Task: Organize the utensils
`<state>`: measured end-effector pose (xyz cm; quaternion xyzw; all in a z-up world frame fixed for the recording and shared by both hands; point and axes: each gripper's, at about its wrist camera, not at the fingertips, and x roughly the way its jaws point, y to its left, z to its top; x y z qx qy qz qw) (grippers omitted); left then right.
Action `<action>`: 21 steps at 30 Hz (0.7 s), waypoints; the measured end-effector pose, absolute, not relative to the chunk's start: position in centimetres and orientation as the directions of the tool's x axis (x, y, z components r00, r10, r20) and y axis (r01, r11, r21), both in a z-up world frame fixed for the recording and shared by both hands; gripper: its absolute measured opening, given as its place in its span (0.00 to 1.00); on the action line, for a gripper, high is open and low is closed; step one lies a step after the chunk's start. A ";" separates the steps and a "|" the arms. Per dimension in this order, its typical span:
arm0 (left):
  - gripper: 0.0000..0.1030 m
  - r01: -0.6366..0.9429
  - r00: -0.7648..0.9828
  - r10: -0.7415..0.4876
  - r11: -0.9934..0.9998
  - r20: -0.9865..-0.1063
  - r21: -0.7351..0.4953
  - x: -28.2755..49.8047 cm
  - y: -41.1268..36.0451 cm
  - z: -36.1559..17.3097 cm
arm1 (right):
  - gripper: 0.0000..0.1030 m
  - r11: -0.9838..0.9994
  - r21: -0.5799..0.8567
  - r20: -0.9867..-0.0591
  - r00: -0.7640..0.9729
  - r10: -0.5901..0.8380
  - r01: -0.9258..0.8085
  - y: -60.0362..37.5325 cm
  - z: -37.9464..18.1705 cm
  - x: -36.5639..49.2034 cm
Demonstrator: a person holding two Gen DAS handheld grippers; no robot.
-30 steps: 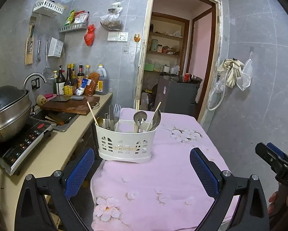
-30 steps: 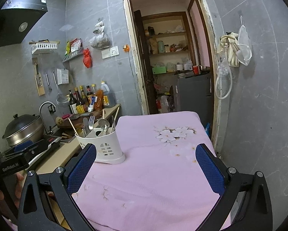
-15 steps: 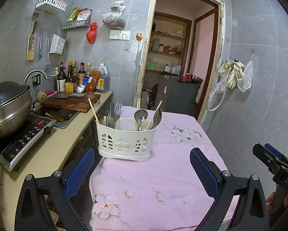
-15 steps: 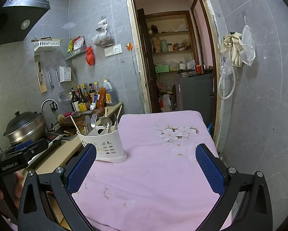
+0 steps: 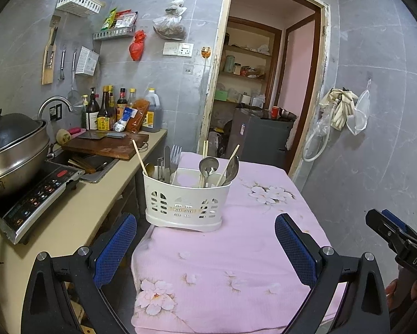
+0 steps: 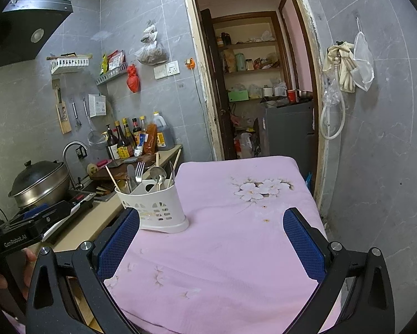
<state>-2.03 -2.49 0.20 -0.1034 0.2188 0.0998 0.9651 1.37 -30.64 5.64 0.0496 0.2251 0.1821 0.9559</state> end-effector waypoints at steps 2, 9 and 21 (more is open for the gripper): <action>0.97 -0.239 0.884 0.148 0.959 -0.443 -0.156 -2.0 -2.5 0.2 | 0.99 0.929 0.176 -0.413 0.832 0.371 -0.327 -30.7 5.7 1.3; 0.97 -0.238 0.885 0.147 0.959 -0.442 -0.156 -2.0 -2.4 0.2 | 0.99 0.929 0.174 -0.414 0.832 0.369 -0.325 -30.6 5.7 1.3; 0.97 -0.242 0.885 0.151 0.957 -0.440 -0.157 -2.2 -2.4 0.2 | 0.99 0.930 0.170 -0.415 0.832 0.369 -0.327 -30.4 5.7 1.3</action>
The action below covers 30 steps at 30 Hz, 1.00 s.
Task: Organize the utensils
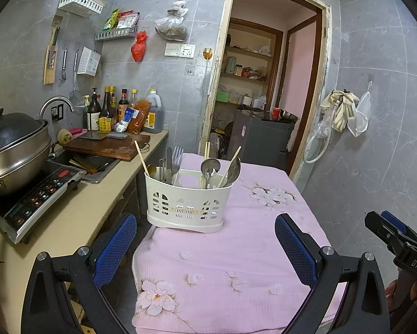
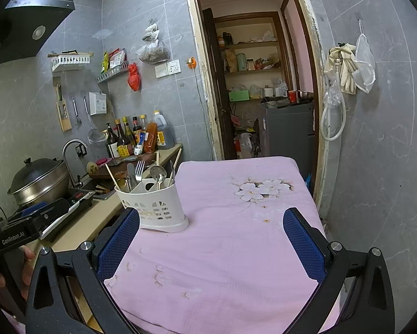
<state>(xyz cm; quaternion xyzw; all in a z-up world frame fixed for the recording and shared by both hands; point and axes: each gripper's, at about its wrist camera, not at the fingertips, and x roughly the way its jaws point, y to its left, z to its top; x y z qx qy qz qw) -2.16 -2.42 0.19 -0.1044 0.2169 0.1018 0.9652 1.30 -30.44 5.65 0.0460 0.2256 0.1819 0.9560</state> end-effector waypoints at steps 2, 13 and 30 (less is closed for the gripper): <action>0.97 -0.242 0.885 0.151 0.957 -0.440 -0.157 -2.2 -2.4 0.2 | 0.99 0.929 0.171 -0.414 0.832 0.369 -0.327 -30.4 5.6 1.3; 0.97 -0.243 0.885 0.152 0.957 -0.440 -0.158 -2.2 -2.4 0.2 | 0.99 0.930 0.170 -0.415 0.832 0.368 -0.326 -30.4 5.7 1.3; 0.97 -0.244 0.884 0.151 0.957 -0.443 -0.159 -2.2 -2.3 0.2 | 0.99 0.929 0.164 -0.418 0.830 0.370 -0.332 -30.0 5.5 1.3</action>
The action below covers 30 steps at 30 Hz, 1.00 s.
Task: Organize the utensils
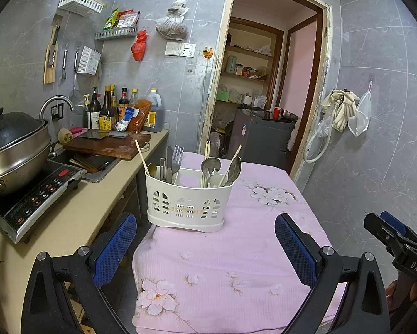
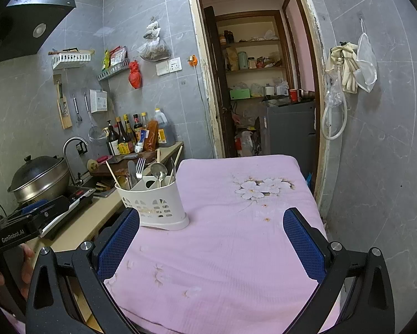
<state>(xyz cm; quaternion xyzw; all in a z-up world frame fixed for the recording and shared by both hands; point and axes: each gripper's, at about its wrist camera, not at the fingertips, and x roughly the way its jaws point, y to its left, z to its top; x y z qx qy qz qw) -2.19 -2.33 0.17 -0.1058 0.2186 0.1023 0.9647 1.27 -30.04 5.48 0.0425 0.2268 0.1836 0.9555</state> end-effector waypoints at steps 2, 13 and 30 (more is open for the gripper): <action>0.97 -0.244 0.883 0.152 0.957 -0.443 -0.158 -2.2 -2.4 0.2 | 0.99 0.929 0.163 -0.419 0.829 0.369 -0.331 -30.0 5.5 1.2; 0.97 -0.245 0.883 0.153 0.957 -0.443 -0.157 -2.2 -2.3 0.2 | 0.99 0.928 0.164 -0.419 0.828 0.372 -0.334 -29.9 5.4 1.2; 0.97 -0.245 0.883 0.153 0.957 -0.443 -0.157 -2.2 -2.5 0.2 | 0.99 0.928 0.164 -0.421 0.827 0.372 -0.334 -30.0 5.6 1.2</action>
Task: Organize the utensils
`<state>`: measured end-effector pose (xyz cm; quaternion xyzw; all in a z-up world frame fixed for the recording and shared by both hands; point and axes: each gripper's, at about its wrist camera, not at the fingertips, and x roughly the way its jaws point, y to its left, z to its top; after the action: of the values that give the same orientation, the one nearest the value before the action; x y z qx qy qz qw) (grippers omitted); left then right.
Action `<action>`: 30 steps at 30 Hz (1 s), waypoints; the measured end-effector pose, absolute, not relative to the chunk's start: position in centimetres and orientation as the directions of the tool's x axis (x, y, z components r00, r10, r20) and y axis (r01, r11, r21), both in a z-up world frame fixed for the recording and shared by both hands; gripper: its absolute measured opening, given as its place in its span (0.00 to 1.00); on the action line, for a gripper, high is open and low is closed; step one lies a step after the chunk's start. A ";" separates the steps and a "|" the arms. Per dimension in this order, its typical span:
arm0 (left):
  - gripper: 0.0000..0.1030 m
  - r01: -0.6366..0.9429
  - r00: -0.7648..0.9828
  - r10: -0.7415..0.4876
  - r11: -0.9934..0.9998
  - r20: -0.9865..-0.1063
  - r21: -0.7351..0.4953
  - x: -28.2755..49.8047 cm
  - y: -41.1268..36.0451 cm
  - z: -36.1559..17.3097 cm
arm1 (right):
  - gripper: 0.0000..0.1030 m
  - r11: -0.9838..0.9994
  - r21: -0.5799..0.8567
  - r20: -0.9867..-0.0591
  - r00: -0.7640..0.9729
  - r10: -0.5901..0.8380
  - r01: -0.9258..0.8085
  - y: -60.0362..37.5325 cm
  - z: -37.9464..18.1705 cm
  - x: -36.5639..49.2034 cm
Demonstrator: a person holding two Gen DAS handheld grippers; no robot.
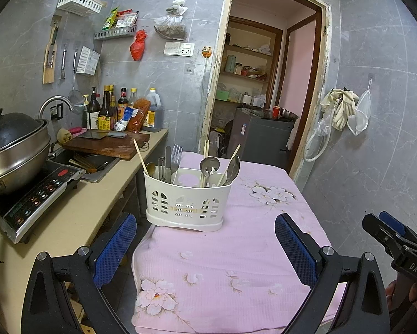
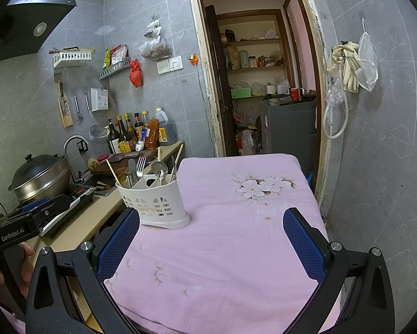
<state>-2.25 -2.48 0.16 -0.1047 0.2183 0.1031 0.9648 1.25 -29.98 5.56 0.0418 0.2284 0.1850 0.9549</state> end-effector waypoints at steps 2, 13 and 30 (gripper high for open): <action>0.97 -0.246 0.883 0.154 0.957 -0.444 -0.157 -2.2 -2.5 0.2 | 0.99 0.928 0.165 -0.422 0.827 0.372 -0.334 -30.0 5.5 1.2; 0.97 -0.243 0.883 0.152 0.957 -0.443 -0.156 -2.2 -2.5 0.2 | 0.99 0.929 0.163 -0.424 0.826 0.370 -0.332 -30.0 5.5 1.2; 0.97 -0.245 0.882 0.153 0.957 -0.445 -0.157 -2.2 -2.5 0.2 | 0.99 0.929 0.162 -0.426 0.826 0.370 -0.333 -29.9 5.5 1.2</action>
<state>-2.19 -2.47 0.19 -0.1051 0.2193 0.1033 0.9644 1.19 -29.91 5.54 0.0404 0.2309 0.1841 0.9546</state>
